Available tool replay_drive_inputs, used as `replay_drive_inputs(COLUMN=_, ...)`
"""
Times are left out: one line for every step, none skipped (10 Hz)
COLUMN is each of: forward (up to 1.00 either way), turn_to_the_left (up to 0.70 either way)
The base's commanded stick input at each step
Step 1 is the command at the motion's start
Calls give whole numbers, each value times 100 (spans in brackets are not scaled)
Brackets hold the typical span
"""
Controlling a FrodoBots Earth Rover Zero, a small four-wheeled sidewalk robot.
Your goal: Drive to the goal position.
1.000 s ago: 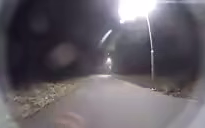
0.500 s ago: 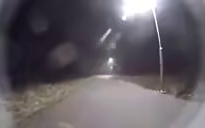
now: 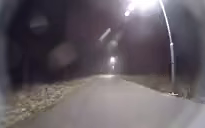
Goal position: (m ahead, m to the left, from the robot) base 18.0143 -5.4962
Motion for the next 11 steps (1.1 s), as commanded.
replay_drive_inputs(forward=100, turn_to_the_left=5)
replay_drive_inputs(forward=100, turn_to_the_left=5)
replay_drive_inputs(forward=100, turn_to_the_left=5)
replay_drive_inputs(forward=100, turn_to_the_left=3)
replay_drive_inputs(forward=100, turn_to_the_left=1)
replay_drive_inputs(forward=100, turn_to_the_left=0)
replay_drive_inputs(forward=100, turn_to_the_left=0)
replay_drive_inputs(forward=100, turn_to_the_left=0)
replay_drive_inputs(forward=100, turn_to_the_left=0)
replay_drive_inputs(forward=100, turn_to_the_left=0)
replay_drive_inputs(forward=100, turn_to_the_left=0)
